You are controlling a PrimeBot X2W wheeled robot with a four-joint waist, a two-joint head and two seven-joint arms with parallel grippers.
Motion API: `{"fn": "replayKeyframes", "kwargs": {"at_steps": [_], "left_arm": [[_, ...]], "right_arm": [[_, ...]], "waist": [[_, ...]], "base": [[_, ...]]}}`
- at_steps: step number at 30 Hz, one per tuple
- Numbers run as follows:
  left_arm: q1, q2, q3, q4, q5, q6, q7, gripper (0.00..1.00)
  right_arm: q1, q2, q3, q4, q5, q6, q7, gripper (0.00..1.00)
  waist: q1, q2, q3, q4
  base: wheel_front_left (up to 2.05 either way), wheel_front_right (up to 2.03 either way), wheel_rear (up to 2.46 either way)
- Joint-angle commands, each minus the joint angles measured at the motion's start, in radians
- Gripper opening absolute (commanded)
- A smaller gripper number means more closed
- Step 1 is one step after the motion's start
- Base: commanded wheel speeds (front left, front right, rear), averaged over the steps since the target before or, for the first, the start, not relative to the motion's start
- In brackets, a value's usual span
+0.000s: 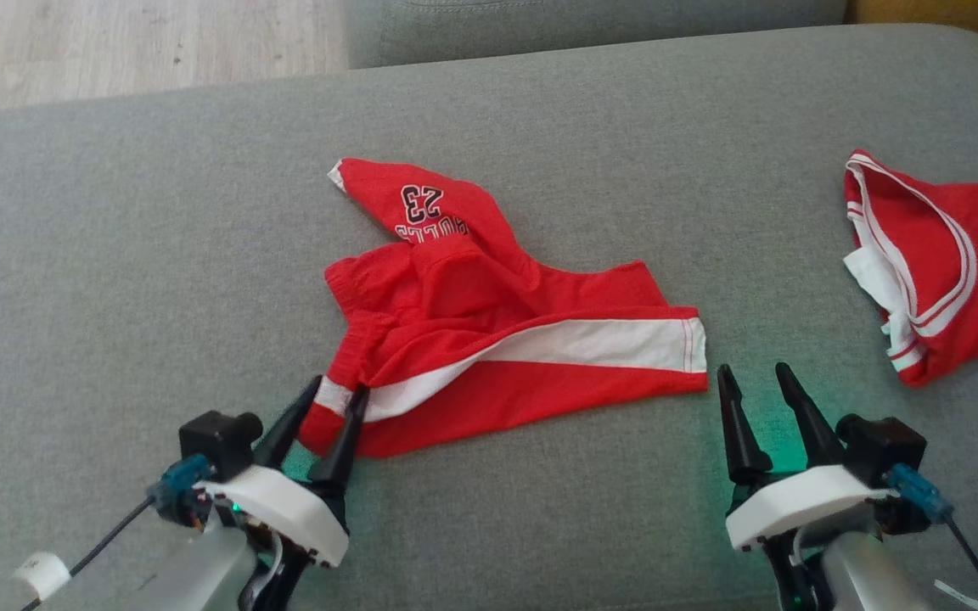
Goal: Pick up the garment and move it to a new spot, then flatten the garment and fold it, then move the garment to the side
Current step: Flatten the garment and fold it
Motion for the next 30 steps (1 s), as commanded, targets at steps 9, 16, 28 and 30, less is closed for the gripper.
{"fn": "replayKeyframes", "kwargs": {"at_steps": [9, 16, 28, 30], "left_arm": [[-0.070, 0.041, 0.056, -0.054, -0.001, 0.002, -0.010, 0.00], [-0.014, 0.015, 0.131, -0.116, 0.049, 0.002, -0.010, 0.00], [-0.006, -0.024, 0.122, -0.106, 0.072, 0.002, -0.010, 0.00], [-0.010, -0.028, 0.120, -0.105, 0.072, 0.002, -0.010, 0.00]], "right_arm": [[-0.037, 0.000, 0.018, -0.024, 0.006, -0.001, -0.004, 1.00], [-0.053, 0.000, 0.040, -0.003, 0.041, -0.001, -0.004, 1.00], [-0.207, 0.000, 0.116, 0.203, 0.125, -0.001, -0.004, 1.00], [-0.229, 0.000, 0.132, 0.247, 0.139, -0.001, -0.004, 1.00]], "waist": [[-0.0001, 0.0000, 0.013, 0.020], [-0.0001, 0.0000, 0.019, 0.043], [-0.0001, 0.0000, 0.045, 0.066], [-0.0001, 0.0000, 0.048, 0.070]], "base": [[0.00, 0.00, 0.00], [0.00, 0.00, 0.00], [0.00, 0.00, 0.00], [0.00, 0.00, 0.00]]}}
